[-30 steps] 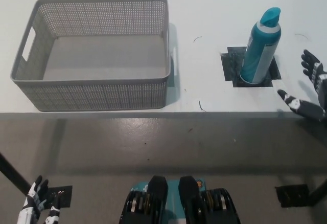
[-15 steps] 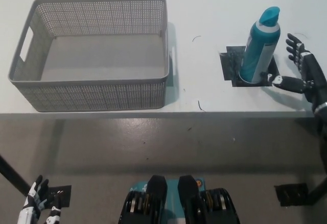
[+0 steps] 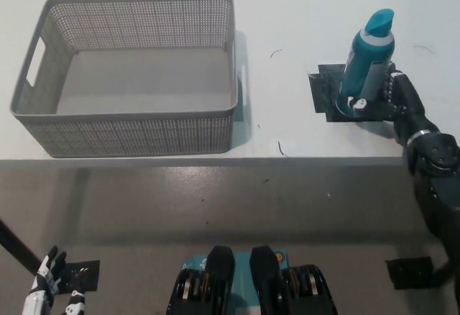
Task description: Use the right hand to pick up an air purifying spray and put it inside a container
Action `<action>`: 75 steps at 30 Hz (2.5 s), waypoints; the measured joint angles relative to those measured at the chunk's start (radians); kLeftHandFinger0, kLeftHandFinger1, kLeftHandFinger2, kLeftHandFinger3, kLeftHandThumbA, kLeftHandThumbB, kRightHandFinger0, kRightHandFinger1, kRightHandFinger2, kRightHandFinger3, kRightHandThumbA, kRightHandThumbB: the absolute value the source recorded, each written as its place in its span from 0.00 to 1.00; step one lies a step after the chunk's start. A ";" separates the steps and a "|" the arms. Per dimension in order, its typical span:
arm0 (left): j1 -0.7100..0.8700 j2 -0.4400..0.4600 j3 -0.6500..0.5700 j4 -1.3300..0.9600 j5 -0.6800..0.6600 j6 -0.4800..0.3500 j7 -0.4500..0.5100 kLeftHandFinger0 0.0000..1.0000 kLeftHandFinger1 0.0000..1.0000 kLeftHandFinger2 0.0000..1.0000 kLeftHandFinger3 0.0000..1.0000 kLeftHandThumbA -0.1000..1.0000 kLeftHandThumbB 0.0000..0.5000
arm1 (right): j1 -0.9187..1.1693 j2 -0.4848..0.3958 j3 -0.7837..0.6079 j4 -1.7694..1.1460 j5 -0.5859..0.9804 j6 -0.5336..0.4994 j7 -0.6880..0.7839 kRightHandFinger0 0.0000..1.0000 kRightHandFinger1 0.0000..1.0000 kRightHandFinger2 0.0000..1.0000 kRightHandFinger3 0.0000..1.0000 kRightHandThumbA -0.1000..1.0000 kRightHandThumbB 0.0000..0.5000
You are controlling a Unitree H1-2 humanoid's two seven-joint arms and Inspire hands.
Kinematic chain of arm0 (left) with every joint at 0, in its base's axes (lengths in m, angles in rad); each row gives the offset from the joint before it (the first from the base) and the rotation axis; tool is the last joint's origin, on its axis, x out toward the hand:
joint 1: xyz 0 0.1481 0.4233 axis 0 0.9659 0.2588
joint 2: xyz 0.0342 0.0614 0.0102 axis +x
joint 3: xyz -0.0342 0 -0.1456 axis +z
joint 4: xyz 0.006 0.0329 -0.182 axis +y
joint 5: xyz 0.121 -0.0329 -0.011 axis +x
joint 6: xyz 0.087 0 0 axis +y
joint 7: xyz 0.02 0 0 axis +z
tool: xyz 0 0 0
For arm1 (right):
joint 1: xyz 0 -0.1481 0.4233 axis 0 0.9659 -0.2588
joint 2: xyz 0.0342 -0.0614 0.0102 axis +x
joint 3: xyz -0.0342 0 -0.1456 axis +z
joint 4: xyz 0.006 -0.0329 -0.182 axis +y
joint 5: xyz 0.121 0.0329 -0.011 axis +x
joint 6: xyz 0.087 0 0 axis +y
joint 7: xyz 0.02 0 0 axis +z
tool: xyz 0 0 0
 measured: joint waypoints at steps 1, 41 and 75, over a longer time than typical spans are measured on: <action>0.000 0.000 -0.001 0.000 0.002 0.000 0.000 0.98 1.00 1.00 1.00 0.43 0.91 | -0.008 0.003 -0.004 0.015 0.002 -0.003 -0.001 1.00 1.00 1.00 1.00 0.79 1.00; -0.042 0.010 -0.036 0.006 -0.012 0.002 -0.006 0.99 1.00 1.00 1.00 0.35 1.00 | -0.172 0.232 0.065 -0.475 -0.012 0.064 -0.206 0.39 0.36 0.44 0.41 0.00 0.83; -0.048 0.025 -0.108 -0.027 -0.006 0.054 -0.045 0.95 1.00 1.00 1.00 0.20 1.00 | 0.021 0.272 0.289 -0.408 -0.095 0.068 0.018 1.00 1.00 1.00 1.00 0.50 1.00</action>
